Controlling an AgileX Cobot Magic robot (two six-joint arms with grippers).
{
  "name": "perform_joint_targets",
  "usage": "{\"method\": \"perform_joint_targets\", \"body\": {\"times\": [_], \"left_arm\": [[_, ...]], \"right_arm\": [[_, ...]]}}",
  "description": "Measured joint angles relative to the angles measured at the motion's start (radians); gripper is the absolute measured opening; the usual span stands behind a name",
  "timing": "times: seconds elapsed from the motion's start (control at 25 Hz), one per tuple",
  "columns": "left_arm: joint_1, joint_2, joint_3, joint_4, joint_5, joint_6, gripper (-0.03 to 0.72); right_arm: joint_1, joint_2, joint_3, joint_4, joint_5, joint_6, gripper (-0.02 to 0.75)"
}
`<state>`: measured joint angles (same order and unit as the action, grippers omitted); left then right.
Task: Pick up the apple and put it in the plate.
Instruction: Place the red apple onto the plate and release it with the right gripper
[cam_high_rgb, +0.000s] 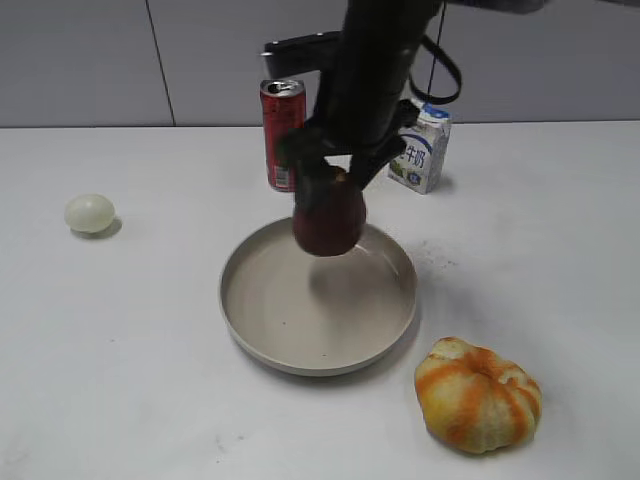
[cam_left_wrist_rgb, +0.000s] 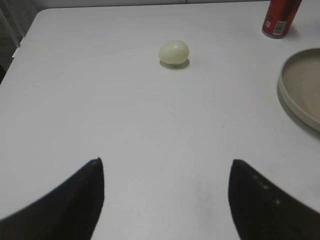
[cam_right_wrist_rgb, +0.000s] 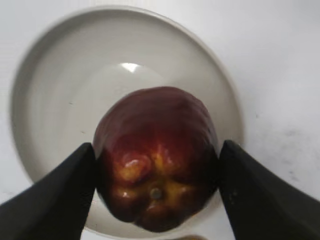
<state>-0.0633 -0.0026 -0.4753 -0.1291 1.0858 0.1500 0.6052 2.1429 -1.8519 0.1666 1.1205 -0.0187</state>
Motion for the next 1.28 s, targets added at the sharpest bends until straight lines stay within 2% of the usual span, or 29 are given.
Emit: {"method": "perform_joint_targets", "body": {"times": [0.2,0.36,0.6,0.76,1.0,1.28], "left_arm": [[0.0,0.0,0.0,0.0,0.0,0.0,0.589],[0.0,0.0,0.0,0.0,0.0,0.0,0.589],[0.0,0.0,0.0,0.0,0.0,0.0,0.589],[0.0,0.0,0.0,0.0,0.0,0.0,0.589],[0.0,0.0,0.0,0.0,0.0,0.0,0.589],[0.0,0.0,0.0,0.0,0.0,0.0,0.589]], "right_arm": [[0.07,0.049,0.0,0.016,-0.04,-0.001,0.54],[0.074,0.099,0.0,0.034,-0.04,-0.001,0.544],[0.074,0.119,0.0,0.036,-0.015,-0.001,0.606],[0.06,0.119,-0.04,0.036,0.054,-0.002,0.61],[-0.047,0.108,-0.21,0.02,0.084,-0.002,0.613],[-0.284,-0.001,-0.247,-0.066,0.086,0.005,0.6]]}}
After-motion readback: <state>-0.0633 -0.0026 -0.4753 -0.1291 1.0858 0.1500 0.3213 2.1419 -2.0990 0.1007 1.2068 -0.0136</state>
